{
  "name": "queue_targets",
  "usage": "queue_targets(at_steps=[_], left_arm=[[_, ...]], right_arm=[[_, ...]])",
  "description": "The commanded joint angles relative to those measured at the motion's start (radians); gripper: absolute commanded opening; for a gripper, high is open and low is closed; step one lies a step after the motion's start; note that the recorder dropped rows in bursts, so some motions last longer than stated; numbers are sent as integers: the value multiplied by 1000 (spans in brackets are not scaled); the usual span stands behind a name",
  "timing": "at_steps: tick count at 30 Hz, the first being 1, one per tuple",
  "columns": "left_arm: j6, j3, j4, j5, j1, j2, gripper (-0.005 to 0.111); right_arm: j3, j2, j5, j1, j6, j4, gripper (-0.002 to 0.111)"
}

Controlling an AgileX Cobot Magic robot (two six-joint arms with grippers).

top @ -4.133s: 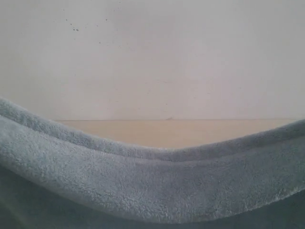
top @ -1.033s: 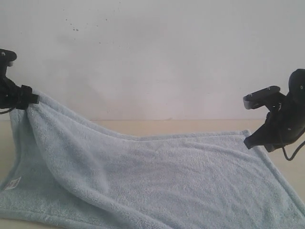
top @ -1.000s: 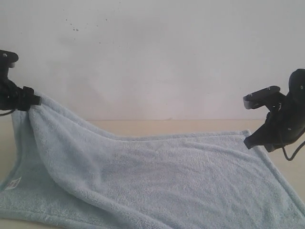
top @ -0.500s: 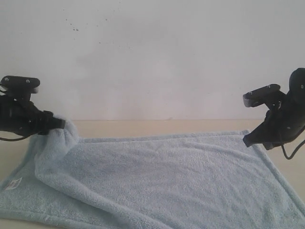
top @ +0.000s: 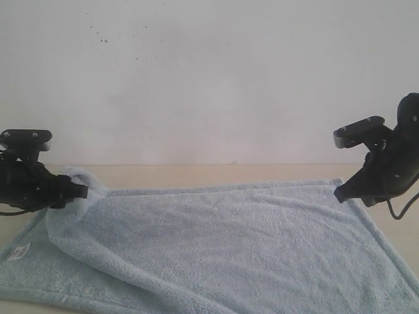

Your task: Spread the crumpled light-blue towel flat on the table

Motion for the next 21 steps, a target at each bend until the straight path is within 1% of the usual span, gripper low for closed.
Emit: queue_targets(at_steps=[1,5,7,8,11,13,14,18,21], left_arm=[[70,62,5,-127,0,-81,51],[94,149,-23,-141,0,-156,50],[97,189,-24,-144,0,-184,45],[97,202,-24,-144,0,-195,42],[97,244,-24,-144,0,-225,20],[97,266,-24,-144,0,-229,8],[97,278,-24,-150,0,-229,4],[97,332,-24,-156,0,-229,4],[97,345,-24,-156,0,-217,4]], right_arm=[[3,-10,28,-2,-6,4,0],[3,-10,58,-2,-18,4,0],[3,-10,63,-2,-20,4,0],[3,-10,65,-2,-20,9,0],[3,-10,76,-2,-31,40,0],[3,-10,83,-2,-63,78,0],[3,-10,86,-2,-85,104,0],[3,-10,94,-2,-128,176,0],[3,-10,94,-2,-137,191,0]])
